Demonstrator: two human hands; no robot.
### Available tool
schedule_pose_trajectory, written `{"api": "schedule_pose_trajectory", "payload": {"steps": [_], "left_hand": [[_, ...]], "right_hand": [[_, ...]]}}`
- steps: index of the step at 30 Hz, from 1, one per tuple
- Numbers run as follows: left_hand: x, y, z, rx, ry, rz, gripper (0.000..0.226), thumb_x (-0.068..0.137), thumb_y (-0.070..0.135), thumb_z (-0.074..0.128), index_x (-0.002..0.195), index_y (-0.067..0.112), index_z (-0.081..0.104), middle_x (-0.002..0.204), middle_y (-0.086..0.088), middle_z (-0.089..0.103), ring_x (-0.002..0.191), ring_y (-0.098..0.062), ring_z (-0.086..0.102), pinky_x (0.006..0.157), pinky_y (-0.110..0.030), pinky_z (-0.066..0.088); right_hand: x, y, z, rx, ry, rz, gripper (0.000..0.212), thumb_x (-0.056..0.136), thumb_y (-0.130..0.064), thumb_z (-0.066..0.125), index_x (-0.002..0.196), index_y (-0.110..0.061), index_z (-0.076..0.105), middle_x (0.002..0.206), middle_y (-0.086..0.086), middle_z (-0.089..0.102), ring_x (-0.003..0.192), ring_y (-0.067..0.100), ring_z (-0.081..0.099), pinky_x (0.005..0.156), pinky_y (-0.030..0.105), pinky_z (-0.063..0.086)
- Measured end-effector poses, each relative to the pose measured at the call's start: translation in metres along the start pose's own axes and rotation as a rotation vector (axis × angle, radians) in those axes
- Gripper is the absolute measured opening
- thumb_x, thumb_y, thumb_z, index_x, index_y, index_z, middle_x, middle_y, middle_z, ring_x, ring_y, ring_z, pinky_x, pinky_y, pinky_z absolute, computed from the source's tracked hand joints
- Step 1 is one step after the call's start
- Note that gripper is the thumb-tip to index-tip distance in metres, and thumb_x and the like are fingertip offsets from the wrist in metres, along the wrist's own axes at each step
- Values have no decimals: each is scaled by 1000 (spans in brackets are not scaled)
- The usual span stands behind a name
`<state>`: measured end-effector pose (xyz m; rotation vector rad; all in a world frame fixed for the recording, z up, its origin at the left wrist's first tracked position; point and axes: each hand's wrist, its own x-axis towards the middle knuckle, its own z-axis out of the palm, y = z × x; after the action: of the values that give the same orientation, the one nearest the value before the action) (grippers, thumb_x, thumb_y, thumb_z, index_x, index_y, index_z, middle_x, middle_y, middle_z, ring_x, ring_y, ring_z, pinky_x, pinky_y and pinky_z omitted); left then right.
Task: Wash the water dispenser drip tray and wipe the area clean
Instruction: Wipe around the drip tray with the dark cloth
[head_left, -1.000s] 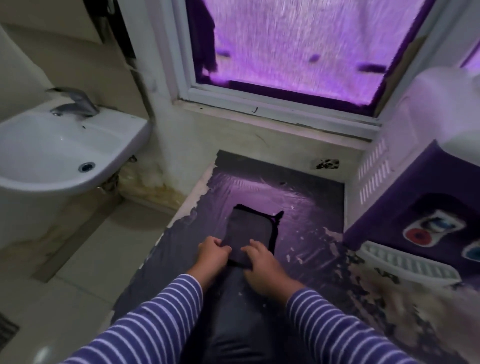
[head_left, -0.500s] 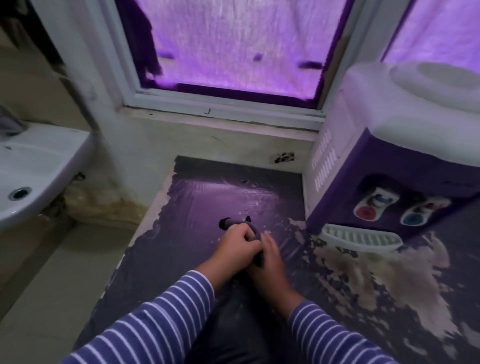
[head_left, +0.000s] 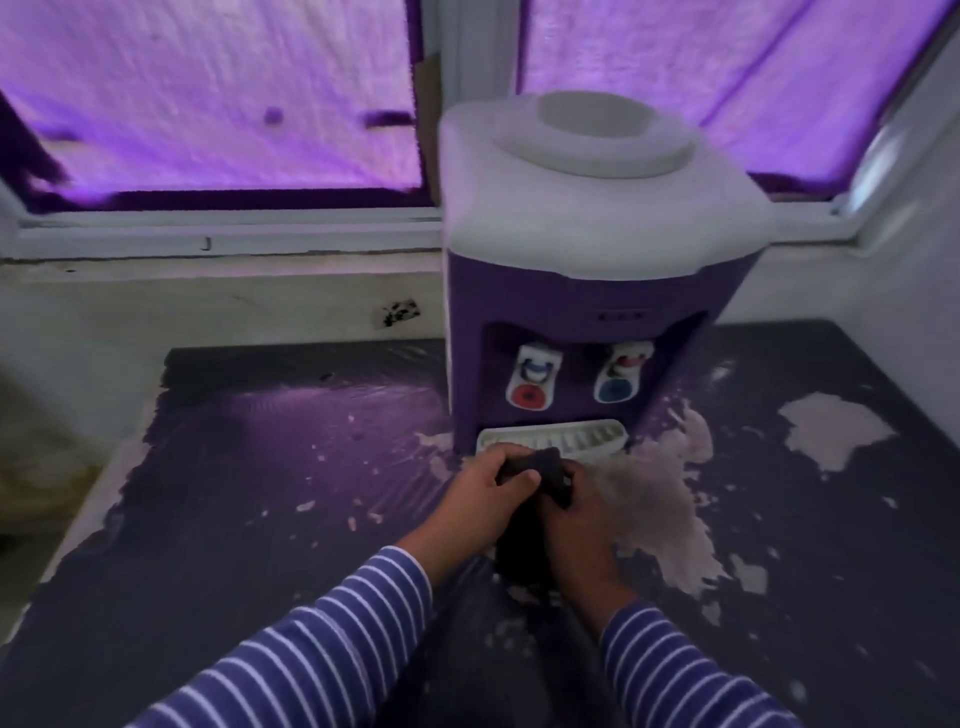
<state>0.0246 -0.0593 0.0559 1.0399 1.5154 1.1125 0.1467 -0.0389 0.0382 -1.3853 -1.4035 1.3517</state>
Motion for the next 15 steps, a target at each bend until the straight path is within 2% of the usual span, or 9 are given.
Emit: {"api": "schedule_pose_trajectory", "payload": {"steps": [2, 4, 5, 7, 8, 10, 11, 13, 15], "left_hand": [[13, -6, 17, -11, 62, -41, 16, 91, 13, 61, 92, 30, 59, 89, 3, 65, 83, -10, 62, 78, -25, 50], [26, -14, 27, -33, 181, -111, 9, 91, 9, 58, 93, 18, 59, 88, -6, 65, 80, -19, 62, 77, -37, 51], [33, -20, 28, -28, 247, -144, 3, 91, 7, 57, 91, 10, 58, 83, -11, 63, 74, -22, 60, 71, -39, 51], [43, -31, 24, -94, 335, -202, 5, 88, -3, 51, 84, -2, 50, 69, -16, 51, 54, -20, 52, 52, -32, 44], [47, -36, 22, -145, 371, -244, 6, 85, -6, 50, 81, -2, 47, 68, -17, 48, 51, -20, 49, 50, -32, 42], [54, -47, 14, -123, 506, -286, 15, 75, 1, 59, 84, 2, 47, 82, -25, 55, 64, -31, 58, 58, -50, 51], [56, -50, 10, -45, 579, -298, 30, 70, 8, 66, 95, 5, 49, 95, -26, 59, 76, -38, 63, 67, -56, 54], [58, -49, 3, 94, 641, -292, 59, 64, 17, 75, 116, 20, 48, 111, -14, 61, 92, -36, 63, 76, -47, 57], [62, -49, -2, 120, 592, -193, 64, 58, 19, 77, 110, 43, 49, 107, 4, 65, 91, -19, 65, 68, -31, 55]], "right_hand": [[9, 7, -20, 11, 37, 21, 27, 87, -7, 63, 113, -14, 61, 102, 8, 68, 93, 21, 65, 83, 41, 53], [16, 14, -37, 49, 63, 68, 24, 87, -5, 62, 111, -12, 59, 103, 10, 65, 97, 24, 62, 85, 40, 51], [19, 18, -43, 78, 58, 105, 24, 88, -6, 61, 111, -13, 59, 104, 11, 65, 99, 26, 62, 88, 43, 51], [25, 25, -55, 137, 51, 156, 23, 89, -7, 59, 111, -14, 59, 105, 11, 66, 100, 28, 62, 91, 48, 51], [28, 28, -60, 157, 56, 168, 22, 90, -7, 58, 111, -15, 60, 105, 11, 67, 101, 29, 63, 91, 49, 51], [34, 33, -68, 181, 76, 187, 21, 91, -9, 56, 109, -18, 61, 104, 9, 68, 102, 29, 63, 91, 49, 51], [38, 35, -71, 201, 86, 196, 24, 91, -10, 55, 111, -20, 62, 105, 7, 68, 102, 28, 64, 91, 47, 52], [46, 34, -74, 252, 91, 207, 32, 91, -10, 54, 115, -29, 62, 109, 1, 69, 101, 21, 65, 89, 42, 54], [57, 31, -76, 276, 108, 194, 38, 90, -8, 54, 109, -39, 62, 109, -2, 68, 98, 17, 66, 85, 38, 55]]}}
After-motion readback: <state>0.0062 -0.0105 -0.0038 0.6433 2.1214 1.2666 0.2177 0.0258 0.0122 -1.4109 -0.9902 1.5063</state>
